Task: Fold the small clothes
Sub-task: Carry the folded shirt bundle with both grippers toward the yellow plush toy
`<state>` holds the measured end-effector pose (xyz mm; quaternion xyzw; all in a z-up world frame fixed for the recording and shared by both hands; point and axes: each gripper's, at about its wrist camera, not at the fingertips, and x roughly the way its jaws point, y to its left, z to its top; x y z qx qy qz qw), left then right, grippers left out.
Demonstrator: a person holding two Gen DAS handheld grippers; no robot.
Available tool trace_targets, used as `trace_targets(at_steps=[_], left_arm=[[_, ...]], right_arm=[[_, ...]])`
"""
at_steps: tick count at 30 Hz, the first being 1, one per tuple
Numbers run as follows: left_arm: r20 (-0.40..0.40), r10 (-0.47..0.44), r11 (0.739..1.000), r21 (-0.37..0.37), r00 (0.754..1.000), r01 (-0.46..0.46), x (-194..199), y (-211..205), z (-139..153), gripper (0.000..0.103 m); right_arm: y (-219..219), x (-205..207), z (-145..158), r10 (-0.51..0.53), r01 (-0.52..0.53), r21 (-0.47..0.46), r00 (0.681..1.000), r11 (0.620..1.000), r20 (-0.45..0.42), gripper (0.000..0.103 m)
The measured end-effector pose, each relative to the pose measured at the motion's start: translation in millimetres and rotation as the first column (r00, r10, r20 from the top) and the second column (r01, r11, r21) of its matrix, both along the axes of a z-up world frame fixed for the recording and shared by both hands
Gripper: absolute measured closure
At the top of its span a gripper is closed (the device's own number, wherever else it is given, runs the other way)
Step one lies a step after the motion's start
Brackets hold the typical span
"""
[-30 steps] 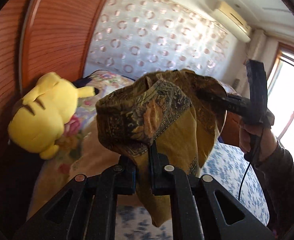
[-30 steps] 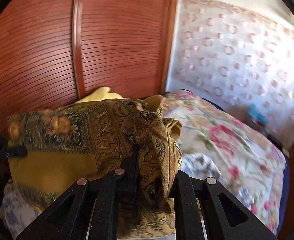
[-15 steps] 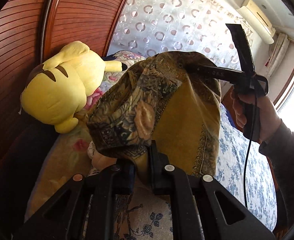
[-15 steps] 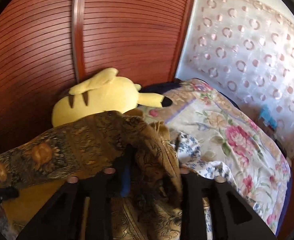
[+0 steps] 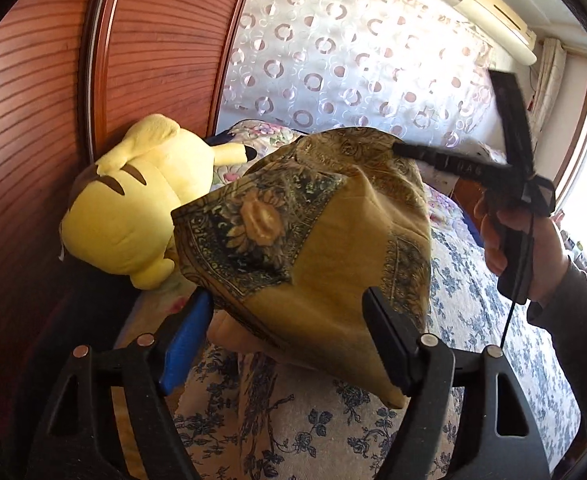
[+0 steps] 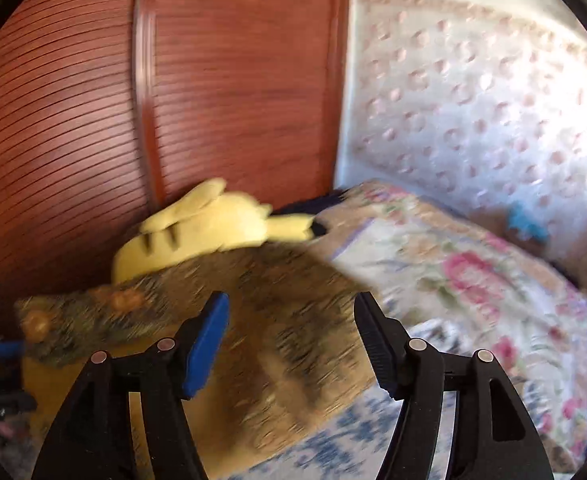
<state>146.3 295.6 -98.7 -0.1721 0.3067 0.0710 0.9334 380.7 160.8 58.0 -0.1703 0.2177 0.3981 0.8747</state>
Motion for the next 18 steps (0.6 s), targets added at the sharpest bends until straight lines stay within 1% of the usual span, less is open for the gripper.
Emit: trace_targets(at_steps=[2,4,6,8,10,13,16,18], left_arm=[[0.003,0.001,1.000,0.017,1.000,-0.001,-2,-4,3,0.025],[0.011,-0.003,1.000,0.021,1.000,0.003,-4,-7,6,0.025],[0.016,-0.015,0.999,0.029,1.000,0.014,-5,-13,9,0.025],[0.018,-0.026,0.999,0.048,0.999,0.025,-7,-21,13,0.025],[0.026,-0.041,0.997,0.071,0.999,0.039,-9,-30,19,0.025],[0.035,-0.071,0.992,0.107,0.997,0.067,-13,-48,27,0.025],[0.045,-0.102,0.988,0.121,0.994,0.096,-15,-68,36,0.025],[0.047,-0.120,0.984,0.139,0.992,0.112,-18,-83,42,0.025]], right_arm=[[7,13,-14,0.007,-0.009,-0.038,0.998,0.999,-0.059,0.036],[13,27,-30,-0.010,0.002,-0.067,0.994,0.998,-0.113,0.036],[18,37,-42,-0.021,0.011,-0.078,0.991,0.997,-0.131,0.036],[16,38,-39,-0.023,0.017,-0.046,0.992,0.999,-0.127,0.036],[8,30,-32,-0.035,0.033,-0.021,0.993,0.999,-0.114,0.036],[-22,3,-23,-0.055,0.055,0.003,0.994,0.998,-0.092,0.036],[-58,-29,-22,-0.079,0.083,0.037,0.993,0.996,-0.085,0.036],[-88,-58,-21,-0.095,0.100,0.052,0.992,0.994,-0.077,0.036]])
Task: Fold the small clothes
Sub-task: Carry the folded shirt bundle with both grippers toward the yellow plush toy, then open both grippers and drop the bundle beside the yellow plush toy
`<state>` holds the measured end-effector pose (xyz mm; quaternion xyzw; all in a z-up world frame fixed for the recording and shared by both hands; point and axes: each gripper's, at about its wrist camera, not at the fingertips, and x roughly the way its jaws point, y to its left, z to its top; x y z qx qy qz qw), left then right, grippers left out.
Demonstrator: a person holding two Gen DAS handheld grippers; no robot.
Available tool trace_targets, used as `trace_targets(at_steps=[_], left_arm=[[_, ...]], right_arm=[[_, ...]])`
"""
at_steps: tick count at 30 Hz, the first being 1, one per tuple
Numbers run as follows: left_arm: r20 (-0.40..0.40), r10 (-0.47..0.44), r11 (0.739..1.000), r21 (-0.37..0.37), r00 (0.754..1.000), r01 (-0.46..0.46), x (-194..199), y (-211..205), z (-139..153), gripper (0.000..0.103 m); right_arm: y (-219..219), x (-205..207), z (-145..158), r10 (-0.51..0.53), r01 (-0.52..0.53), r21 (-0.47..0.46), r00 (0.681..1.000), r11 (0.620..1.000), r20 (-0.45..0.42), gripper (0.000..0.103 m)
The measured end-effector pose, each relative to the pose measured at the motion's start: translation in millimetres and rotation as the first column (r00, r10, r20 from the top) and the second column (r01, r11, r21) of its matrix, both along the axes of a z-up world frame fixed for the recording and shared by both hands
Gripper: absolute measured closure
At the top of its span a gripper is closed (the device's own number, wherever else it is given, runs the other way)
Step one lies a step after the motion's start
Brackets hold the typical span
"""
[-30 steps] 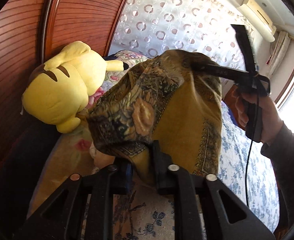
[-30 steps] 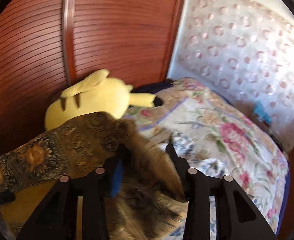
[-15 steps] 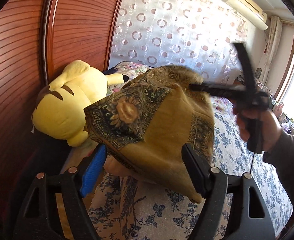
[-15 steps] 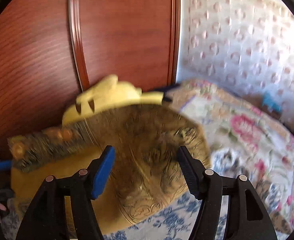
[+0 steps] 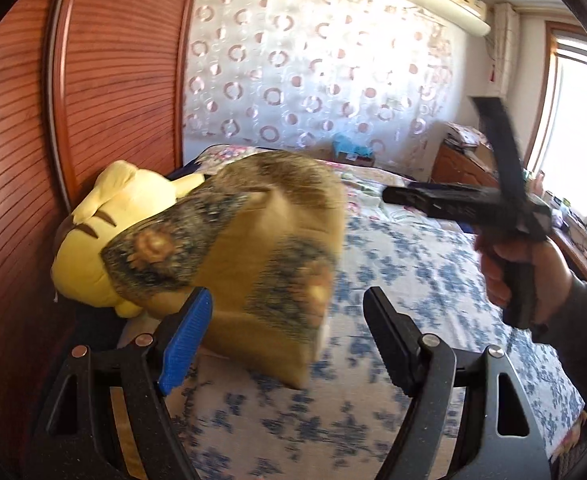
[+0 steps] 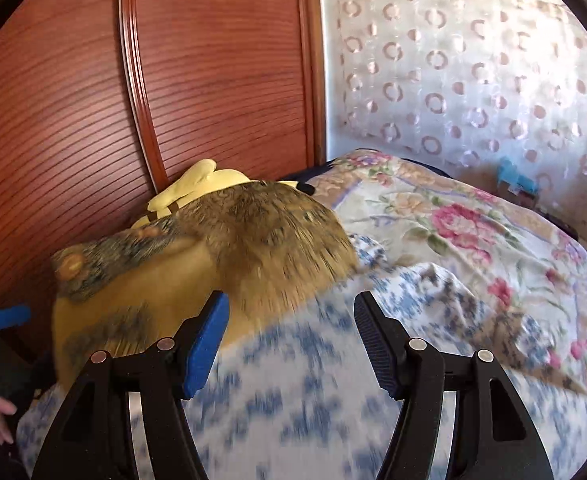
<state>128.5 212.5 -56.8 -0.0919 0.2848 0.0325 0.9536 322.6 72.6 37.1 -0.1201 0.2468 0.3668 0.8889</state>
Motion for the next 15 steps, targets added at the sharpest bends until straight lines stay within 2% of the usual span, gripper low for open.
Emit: trace_targets(at_steps=[6,15], left_arm=[[0.007,-0.054,0.998,0.023,0.999,0.054,-7,-44,10,0.025],[0.012,-0.122,0.989,0.085,0.993,0.120,-26,-113,22,0.025]], right_arm=[[-74,-78,6,-0.065,0.064,0.032,0.998,0.997,0.026,0.035],[-162,-186,6,-0.185,0.180,0.088,0.982,0.980,0.046,0.022]])
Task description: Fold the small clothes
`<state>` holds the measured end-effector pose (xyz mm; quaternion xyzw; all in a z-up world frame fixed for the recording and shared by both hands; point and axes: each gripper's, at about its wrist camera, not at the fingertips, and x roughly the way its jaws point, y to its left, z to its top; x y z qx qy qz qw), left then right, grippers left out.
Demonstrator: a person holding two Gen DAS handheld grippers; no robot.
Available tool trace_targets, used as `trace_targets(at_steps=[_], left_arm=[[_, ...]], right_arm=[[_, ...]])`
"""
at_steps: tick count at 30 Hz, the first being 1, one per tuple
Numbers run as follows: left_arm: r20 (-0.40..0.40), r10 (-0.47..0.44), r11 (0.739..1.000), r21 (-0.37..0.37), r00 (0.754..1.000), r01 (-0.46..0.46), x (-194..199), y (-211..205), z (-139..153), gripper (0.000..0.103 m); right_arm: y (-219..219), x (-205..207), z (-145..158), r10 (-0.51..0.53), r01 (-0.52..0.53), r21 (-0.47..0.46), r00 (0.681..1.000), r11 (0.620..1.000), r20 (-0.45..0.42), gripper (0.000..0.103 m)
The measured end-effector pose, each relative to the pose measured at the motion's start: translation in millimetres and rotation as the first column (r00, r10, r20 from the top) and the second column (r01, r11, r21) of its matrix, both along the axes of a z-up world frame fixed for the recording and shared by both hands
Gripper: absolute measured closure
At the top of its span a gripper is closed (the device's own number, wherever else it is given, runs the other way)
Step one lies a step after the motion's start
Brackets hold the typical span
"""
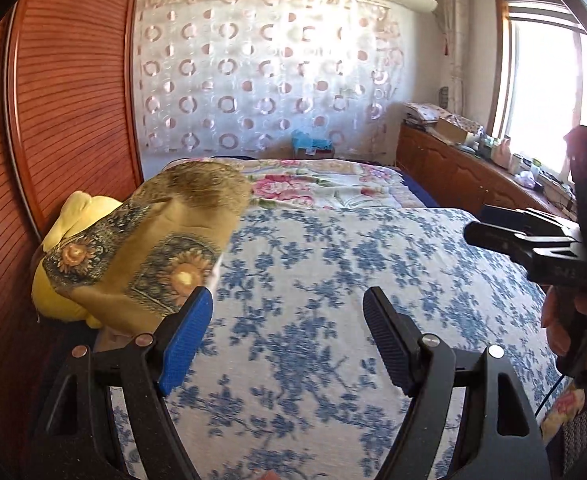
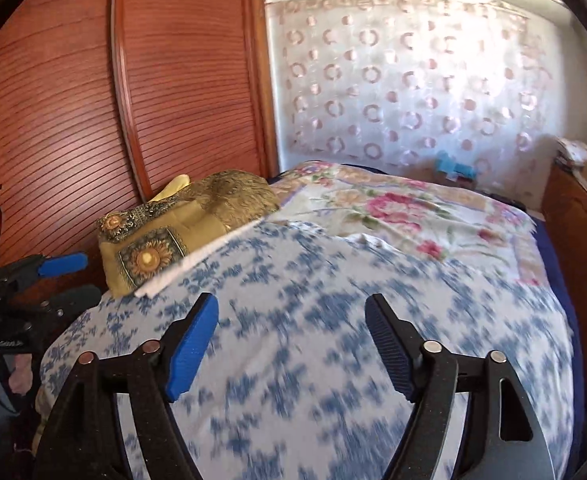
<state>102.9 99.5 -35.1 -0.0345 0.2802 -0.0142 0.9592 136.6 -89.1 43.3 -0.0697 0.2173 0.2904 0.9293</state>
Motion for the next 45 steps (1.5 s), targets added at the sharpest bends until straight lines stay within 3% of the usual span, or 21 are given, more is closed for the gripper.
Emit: trace_targets(at_steps=[10,20,30,45], left_arm=[[0.039,-0.031,0.999,0.016,0.999,0.030,-26,-50,19,0.025],[0.089,-0.043,0.999,0.036,0.995,0.040,-48,-78,52,0.025],[0.152,-0.033,0.998,0.053,0.988,0.025,-68,-90,85,0.025],[0.163,-0.023,0.998,0.053,0.986,0.014,-77,-91,91,0.025]], right_arm=[[-64,-97,8,-0.196,0.193,0.052,0.979,0.980,0.049,0.021],[-83,-165,25,-0.270,0.262,0.080,0.956,0.962,0.117,0.021],[-77,-188,23,-0.305,0.287,0.126,0.939,0.949,0.158,0.021],[-87,-180,12,-0.307,0.287,0.138,0.937,0.948,0.165,0.021]])
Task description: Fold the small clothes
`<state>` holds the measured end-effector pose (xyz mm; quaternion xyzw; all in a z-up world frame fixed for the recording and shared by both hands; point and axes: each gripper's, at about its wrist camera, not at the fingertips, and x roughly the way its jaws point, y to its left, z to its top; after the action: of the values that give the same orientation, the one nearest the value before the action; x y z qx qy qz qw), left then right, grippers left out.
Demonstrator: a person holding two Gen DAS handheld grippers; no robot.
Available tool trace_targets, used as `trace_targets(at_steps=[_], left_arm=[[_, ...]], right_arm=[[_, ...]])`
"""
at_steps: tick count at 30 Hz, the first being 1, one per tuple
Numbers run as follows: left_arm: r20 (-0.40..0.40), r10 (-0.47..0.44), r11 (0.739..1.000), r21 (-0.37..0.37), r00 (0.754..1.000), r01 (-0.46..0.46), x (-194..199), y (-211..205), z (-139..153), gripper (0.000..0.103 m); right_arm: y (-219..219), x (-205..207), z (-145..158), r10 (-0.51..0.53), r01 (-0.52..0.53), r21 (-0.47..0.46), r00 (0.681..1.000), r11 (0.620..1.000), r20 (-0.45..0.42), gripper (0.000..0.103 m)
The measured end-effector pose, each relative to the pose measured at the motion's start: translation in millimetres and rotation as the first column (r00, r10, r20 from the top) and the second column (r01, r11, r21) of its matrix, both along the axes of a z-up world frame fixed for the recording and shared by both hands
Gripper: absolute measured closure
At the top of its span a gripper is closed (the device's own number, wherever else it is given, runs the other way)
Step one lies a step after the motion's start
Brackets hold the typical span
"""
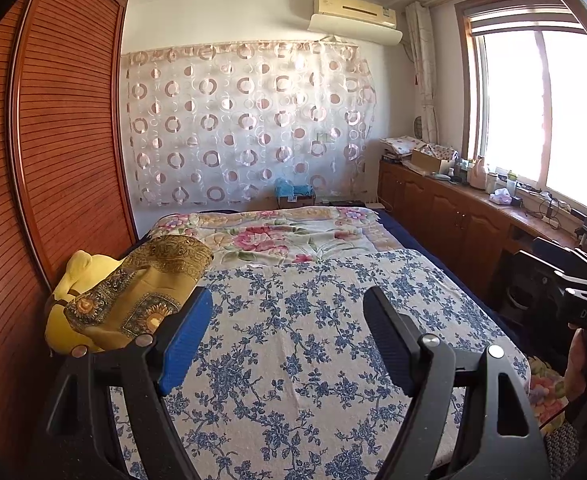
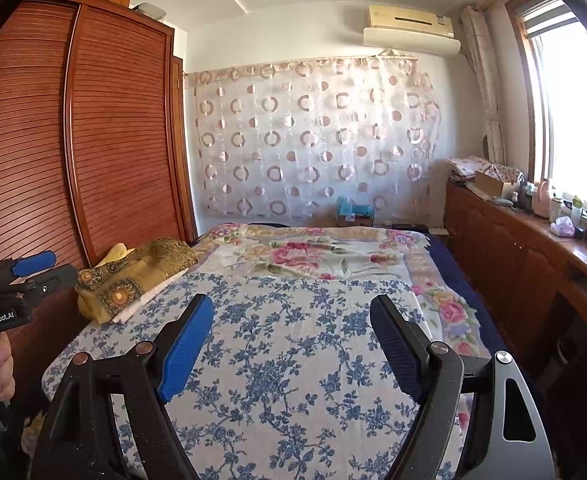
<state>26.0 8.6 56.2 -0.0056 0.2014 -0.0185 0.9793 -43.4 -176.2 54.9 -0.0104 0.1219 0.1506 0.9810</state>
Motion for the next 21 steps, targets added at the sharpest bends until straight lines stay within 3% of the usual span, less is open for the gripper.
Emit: trace_targets(at_steps=[21], left_arm=[[0.002,-0.003,1.000,-0.004,1.000,0.003,-1.6,-5.6,-2.2,0.025]], right_arm=[[-8.5,3.2,-2.3,0.008,-0.008,-0.004,1.000,1.000,-0.003,0.021]])
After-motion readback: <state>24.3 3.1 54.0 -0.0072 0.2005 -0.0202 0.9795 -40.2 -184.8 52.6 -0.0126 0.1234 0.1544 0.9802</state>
